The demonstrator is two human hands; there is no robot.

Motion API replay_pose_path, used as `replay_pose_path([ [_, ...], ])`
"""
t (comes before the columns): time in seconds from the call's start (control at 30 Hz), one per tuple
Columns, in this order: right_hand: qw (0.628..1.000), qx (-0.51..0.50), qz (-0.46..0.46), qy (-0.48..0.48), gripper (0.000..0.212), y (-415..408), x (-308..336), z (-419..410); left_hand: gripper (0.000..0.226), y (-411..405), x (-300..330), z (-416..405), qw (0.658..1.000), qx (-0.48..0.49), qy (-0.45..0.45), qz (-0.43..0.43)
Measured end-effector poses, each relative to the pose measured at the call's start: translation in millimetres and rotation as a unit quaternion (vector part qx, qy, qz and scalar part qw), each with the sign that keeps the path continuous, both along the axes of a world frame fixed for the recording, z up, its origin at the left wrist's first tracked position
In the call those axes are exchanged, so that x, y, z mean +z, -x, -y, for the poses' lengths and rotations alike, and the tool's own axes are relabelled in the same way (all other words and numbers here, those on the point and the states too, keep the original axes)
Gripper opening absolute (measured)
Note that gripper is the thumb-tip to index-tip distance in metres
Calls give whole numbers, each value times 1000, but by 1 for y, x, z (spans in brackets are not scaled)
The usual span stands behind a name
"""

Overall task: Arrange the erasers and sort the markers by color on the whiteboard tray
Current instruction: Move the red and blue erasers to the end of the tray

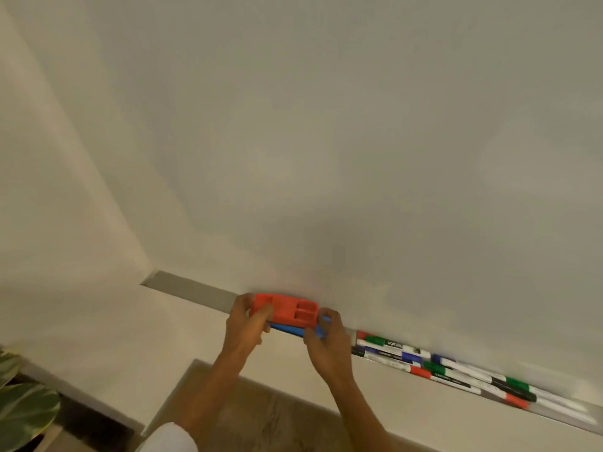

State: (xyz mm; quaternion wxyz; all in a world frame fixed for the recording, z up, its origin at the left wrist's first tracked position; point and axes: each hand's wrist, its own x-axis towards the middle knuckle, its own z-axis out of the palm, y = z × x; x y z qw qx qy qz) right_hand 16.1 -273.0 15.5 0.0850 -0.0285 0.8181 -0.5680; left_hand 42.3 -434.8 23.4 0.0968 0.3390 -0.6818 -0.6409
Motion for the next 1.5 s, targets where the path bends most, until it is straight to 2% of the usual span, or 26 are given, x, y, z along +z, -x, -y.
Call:
replay_pose_path([
  [0.13, 993, 109, 35, -9, 31, 4, -4, 58, 28, 0, -2, 64, 998, 35, -50, 21],
  [0.23, 985, 159, 61, -19, 47, 7, -10, 83, 15, 1, -7, 88, 994, 49, -93, 4],
  [0.43, 969, 213, 109, -62, 73, 15, -19, 102, 16, 17, -9, 108, 994, 41, -99, 10],
  [0.63, 957, 251, 133, -64, 81, 17, -19, 104, 12, 23, -9, 113, 994, 31, -97, 36],
  [0.7, 963, 236, 126, -45, 78, 15, -15, 99, 11, 22, -7, 109, 994, 46, -90, 28],
  [0.8, 979, 156, 134, 5, 72, 3, -15, 72, 13, 18, -1, 96, 992, 89, -89, -20],
  [0.9, 984, 84, 151, 53, 49, -19, -23, 23, 19, 14, 0, 67, 995, 79, -62, -28],
  [1.03, 985, 67, 156, -10, 33, -42, -30, -51, 21, 12, -9, -1, 999, -18, -50, 4],
  [1.13, 990, 49, 122, -56, 29, -44, -31, -102, 12, 11, -15, -58, 997, -58, -51, -11],
  [1.3, 991, -18, 63, -121, 27, -28, -26, -174, 5, 16, -21, -133, 985, -174, 17, 9],
  [1.5, 986, -43, 16, -162, 32, -3, -26, -221, 34, 28, -34, -176, 968, -207, 111, 90],
])
